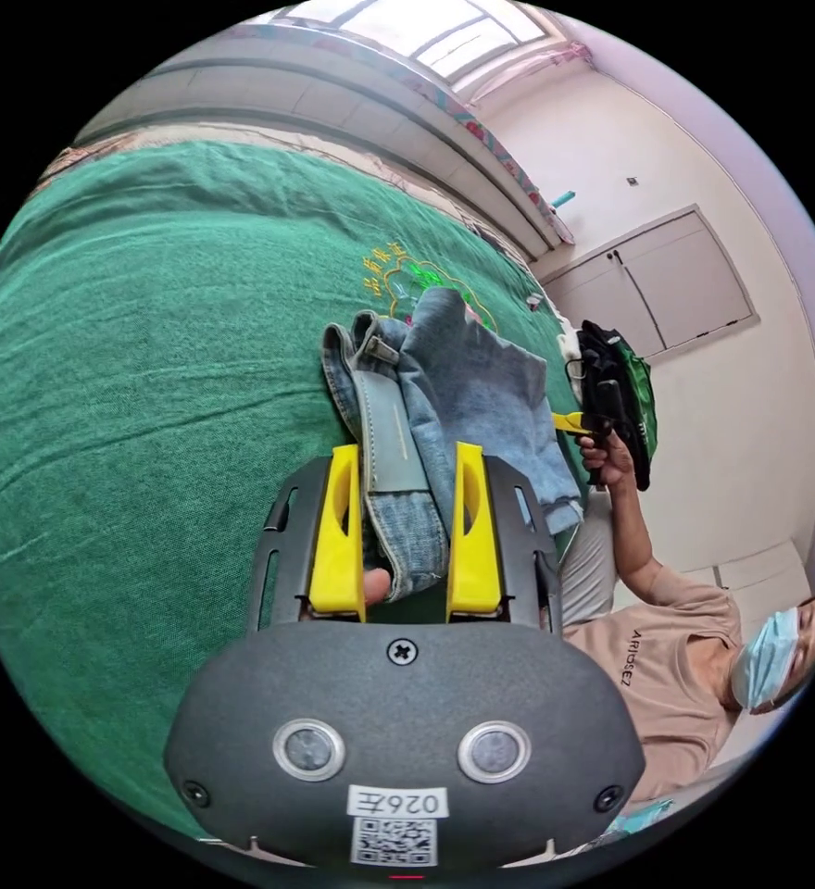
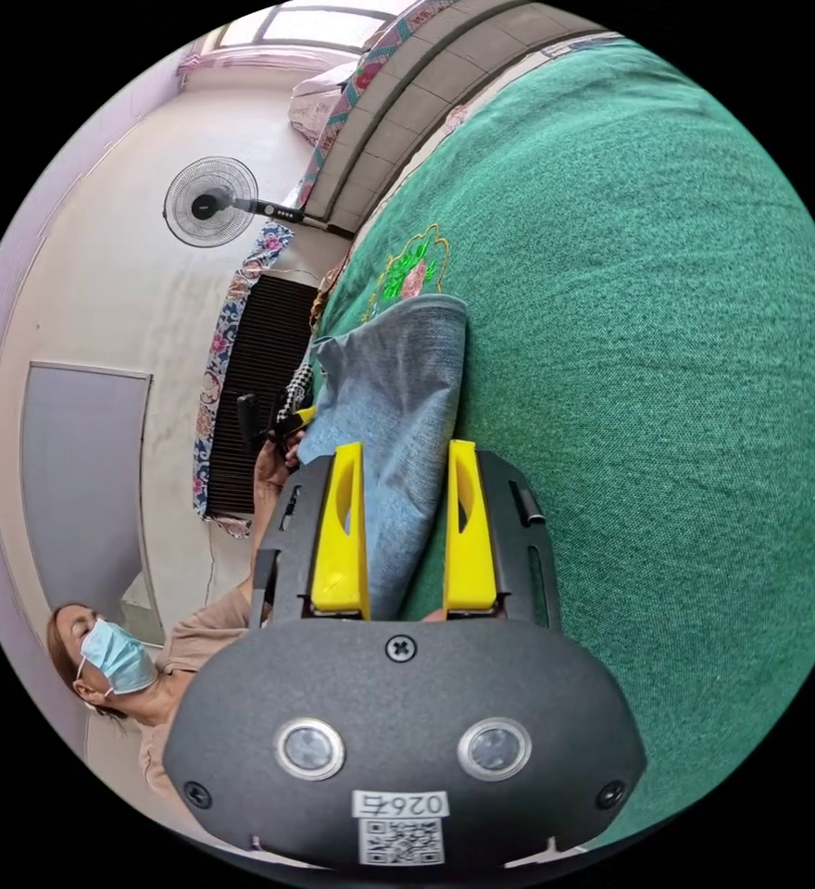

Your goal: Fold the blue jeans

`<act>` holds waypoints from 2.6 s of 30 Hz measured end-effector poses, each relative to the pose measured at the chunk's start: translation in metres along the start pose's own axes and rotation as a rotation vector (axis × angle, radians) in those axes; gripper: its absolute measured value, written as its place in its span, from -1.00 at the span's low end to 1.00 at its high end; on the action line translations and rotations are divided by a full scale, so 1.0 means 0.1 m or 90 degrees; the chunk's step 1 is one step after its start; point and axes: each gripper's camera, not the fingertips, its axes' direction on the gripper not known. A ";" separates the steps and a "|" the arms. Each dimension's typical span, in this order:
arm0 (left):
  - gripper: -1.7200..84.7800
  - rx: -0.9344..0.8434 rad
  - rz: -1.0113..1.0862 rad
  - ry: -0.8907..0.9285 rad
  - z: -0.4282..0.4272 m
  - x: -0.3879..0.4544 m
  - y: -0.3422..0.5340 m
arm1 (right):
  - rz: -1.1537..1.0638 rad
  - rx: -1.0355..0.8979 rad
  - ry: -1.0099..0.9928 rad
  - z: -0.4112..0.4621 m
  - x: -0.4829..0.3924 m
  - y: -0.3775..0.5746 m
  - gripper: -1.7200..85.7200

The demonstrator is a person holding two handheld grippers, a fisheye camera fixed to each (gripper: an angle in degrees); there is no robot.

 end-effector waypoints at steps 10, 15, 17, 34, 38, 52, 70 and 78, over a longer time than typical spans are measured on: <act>-0.65 -0.007 0.026 -0.015 -0.07 -0.09 0.08 | -0.015 0.004 -0.030 0.12 0.09 -0.06 -0.77; -0.62 0.000 0.051 0.001 -0.10 -0.12 0.17 | -0.040 -0.005 -0.050 0.47 -0.01 -0.08 -0.79; -0.58 -0.006 0.079 -0.028 -0.06 -0.01 0.21 | -0.051 -0.008 -0.035 0.61 -0.09 -0.08 -0.81; -0.73 -0.017 0.054 -0.073 -0.10 0.08 0.81 | -0.118 -0.025 0.119 1.46 -0.98 0.33 -0.91; -0.77 0.005 0.096 -0.114 -0.18 0.32 1.10 | -0.169 0.010 0.185 1.67 -1.50 0.59 -0.96; -0.78 0.459 0.121 -0.289 -1.54 1.39 4.26 | -0.548 0.117 0.441 2.68 -4.46 1.69 -0.98; -0.75 0.839 -0.362 -0.445 -2.55 -0.18 7.00 | -1.031 -0.083 0.556 8.14 -8.47 1.74 -0.89; -0.97 1.049 -0.184 -0.525 -2.18 0.75 7.85 | -0.940 0.061 0.567 8.12 -8.01 1.88 -0.99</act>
